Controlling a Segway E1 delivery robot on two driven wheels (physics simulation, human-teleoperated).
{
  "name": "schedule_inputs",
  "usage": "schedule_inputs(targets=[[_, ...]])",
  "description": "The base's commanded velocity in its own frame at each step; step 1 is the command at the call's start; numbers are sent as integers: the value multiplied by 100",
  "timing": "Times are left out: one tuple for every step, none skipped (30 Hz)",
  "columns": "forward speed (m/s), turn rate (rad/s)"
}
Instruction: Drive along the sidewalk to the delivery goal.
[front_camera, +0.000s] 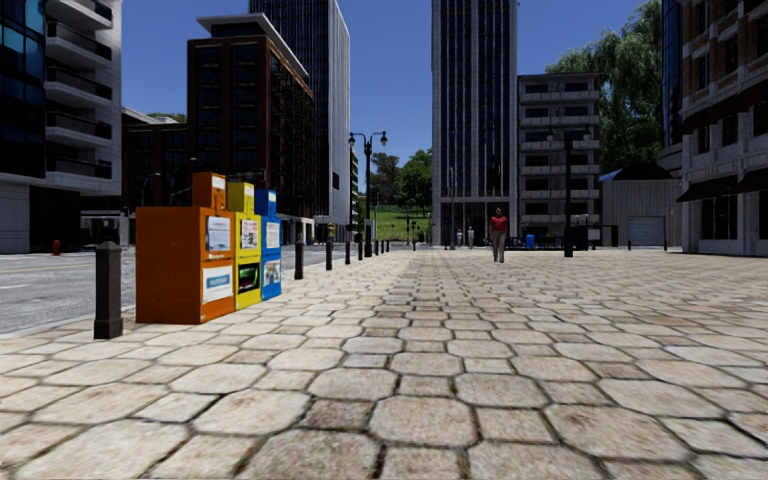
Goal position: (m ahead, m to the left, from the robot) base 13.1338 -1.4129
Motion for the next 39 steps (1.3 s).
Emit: schedule_inputs(targets=[[200,-41],[200,-42],[200,-42],[200,-42],[200,-45],[200,-49],[200,-55],[200,-60],[200,-63],[200,-63],[200,-63],[200,-64],[200,-64],[200,-64],[200,-9],[200,0],[200,0],[200,0],[200,0],[200,0],[200,0],[200,0],[200,0],[200,0],[200,0],[200,16],[200,32],[200,42],[200,45],[200,46],[200,46],[200,46],[200,46],[200,46],[200,46],[200,46],[200,46],[200,46],[200,46]])
